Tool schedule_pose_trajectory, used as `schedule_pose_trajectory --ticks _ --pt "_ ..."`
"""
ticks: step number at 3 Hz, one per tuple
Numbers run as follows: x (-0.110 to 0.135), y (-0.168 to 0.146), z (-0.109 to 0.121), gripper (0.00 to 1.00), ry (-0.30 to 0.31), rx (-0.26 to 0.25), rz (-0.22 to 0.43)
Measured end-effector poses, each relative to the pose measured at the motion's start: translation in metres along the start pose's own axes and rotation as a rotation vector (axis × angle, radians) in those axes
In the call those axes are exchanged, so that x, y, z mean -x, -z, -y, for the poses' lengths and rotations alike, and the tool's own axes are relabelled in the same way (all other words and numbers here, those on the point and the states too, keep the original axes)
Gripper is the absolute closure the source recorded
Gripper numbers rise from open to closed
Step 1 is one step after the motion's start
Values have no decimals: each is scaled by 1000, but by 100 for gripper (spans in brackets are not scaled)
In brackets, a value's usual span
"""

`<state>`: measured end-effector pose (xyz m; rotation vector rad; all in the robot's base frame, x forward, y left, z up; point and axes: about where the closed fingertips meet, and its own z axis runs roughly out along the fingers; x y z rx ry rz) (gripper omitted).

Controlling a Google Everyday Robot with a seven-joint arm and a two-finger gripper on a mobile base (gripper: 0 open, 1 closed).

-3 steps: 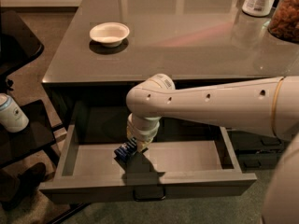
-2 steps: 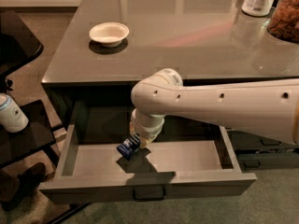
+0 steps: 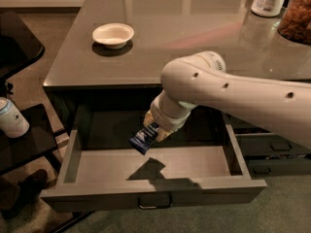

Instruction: Pick rxbar blueberry from top drawer and place on counter

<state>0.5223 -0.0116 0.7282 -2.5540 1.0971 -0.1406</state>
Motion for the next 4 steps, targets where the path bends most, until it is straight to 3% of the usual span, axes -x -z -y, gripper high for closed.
schedule_pose_trajectory --ticks 2,4 --pt "-36 88 19 100 4 -162 -47" --pt "-81 125 65 100 -108 -298 -91"
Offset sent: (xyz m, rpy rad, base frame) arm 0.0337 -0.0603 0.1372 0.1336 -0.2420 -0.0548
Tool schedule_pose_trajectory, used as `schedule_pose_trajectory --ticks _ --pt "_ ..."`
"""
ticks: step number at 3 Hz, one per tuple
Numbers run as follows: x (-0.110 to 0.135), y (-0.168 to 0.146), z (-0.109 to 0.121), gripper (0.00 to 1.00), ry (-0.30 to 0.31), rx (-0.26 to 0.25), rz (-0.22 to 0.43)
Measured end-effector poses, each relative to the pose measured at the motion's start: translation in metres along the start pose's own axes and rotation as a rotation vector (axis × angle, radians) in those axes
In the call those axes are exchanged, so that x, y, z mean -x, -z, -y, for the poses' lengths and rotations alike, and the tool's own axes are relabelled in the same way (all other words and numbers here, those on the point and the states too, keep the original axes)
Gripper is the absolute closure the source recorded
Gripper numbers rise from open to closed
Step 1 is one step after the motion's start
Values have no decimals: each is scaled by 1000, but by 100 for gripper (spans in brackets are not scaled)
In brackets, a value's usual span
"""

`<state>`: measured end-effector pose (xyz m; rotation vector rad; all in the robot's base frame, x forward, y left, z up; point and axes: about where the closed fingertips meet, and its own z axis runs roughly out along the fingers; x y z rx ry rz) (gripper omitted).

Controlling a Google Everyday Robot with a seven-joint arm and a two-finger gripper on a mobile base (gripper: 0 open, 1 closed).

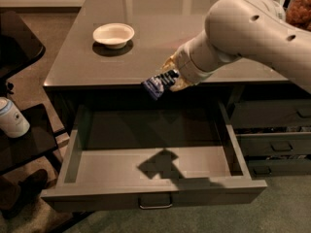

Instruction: Pick rxbar blueberry from top drawer and place on counter

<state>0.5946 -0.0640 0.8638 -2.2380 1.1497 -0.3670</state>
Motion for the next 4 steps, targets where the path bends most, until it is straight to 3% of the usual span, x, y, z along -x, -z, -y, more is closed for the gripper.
schedule_pose_trajectory --ticks 1,2,4 --pt "-22 -11 32 100 -90 -20 -24" --pt "-45 -32 59 100 -190 4 -54" --pt "-74 -60 80 100 -351 66 -98"
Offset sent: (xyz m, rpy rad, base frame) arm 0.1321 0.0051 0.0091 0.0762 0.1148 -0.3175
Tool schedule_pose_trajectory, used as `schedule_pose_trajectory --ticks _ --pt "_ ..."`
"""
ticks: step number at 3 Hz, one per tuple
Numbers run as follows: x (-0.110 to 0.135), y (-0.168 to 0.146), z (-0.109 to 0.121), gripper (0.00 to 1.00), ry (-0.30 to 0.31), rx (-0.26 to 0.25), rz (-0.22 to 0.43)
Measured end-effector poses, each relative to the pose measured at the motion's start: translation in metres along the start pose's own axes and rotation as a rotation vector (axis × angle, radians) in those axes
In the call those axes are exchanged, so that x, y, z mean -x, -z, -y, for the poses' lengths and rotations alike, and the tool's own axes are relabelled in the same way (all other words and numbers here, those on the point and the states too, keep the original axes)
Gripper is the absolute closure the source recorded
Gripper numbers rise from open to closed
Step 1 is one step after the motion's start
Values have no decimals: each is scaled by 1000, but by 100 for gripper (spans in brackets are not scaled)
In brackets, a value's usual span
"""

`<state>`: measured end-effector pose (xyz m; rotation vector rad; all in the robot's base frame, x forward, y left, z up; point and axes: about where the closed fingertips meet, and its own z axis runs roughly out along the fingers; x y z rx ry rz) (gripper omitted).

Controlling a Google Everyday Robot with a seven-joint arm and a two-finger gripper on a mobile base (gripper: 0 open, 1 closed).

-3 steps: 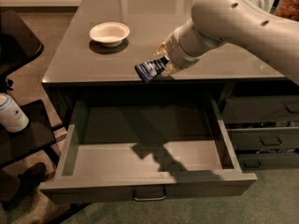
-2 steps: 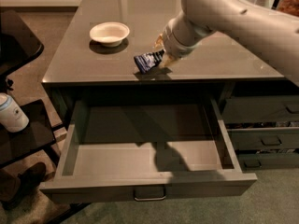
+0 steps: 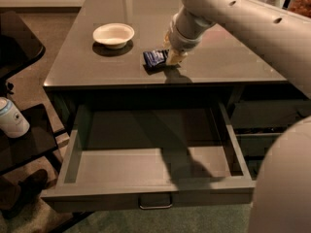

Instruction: Pick rxbar blueberry from top drawer and place on counter

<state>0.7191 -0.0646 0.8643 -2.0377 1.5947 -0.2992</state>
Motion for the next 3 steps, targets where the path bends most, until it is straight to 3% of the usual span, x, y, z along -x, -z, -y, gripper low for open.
schedule_pose_trajectory --ticks 1,3 --pt "-6 -10 4 83 -38 15 -8" --pt "-10 -13 5 36 -56 17 -16"
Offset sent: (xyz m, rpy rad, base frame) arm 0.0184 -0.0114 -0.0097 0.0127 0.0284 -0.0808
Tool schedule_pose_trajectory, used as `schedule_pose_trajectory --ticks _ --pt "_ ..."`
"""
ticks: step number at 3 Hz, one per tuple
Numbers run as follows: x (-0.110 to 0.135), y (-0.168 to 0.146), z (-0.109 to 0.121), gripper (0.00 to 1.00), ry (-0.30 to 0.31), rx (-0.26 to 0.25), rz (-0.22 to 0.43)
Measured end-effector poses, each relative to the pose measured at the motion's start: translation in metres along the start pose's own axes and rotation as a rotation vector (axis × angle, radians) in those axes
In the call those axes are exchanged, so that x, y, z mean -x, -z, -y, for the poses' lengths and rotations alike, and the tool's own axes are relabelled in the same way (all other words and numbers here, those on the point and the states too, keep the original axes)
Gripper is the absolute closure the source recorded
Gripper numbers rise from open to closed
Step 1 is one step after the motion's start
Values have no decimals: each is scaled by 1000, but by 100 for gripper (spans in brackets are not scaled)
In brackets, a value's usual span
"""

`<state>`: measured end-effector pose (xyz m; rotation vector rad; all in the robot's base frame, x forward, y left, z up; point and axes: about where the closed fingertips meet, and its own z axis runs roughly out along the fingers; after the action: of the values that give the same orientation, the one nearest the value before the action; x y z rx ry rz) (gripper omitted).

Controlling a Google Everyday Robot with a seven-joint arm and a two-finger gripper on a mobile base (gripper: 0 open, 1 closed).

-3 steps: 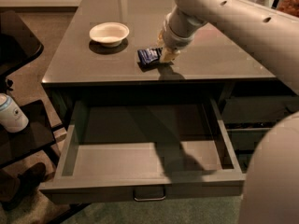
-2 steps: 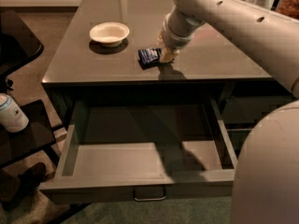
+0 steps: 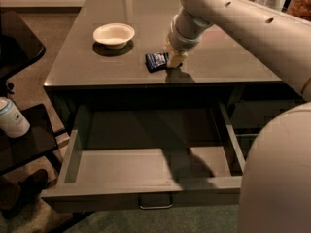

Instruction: Pick rxbar blueberry from top drawer and place on counter

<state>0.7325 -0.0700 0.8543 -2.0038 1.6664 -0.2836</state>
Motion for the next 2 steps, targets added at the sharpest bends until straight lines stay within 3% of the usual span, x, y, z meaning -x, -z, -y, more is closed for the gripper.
schedule_pose_trajectory --ticks 1,2 --pt "-3 10 -2 13 2 -13 -16" --pt "-3 20 -2 0 7 -29 -29"
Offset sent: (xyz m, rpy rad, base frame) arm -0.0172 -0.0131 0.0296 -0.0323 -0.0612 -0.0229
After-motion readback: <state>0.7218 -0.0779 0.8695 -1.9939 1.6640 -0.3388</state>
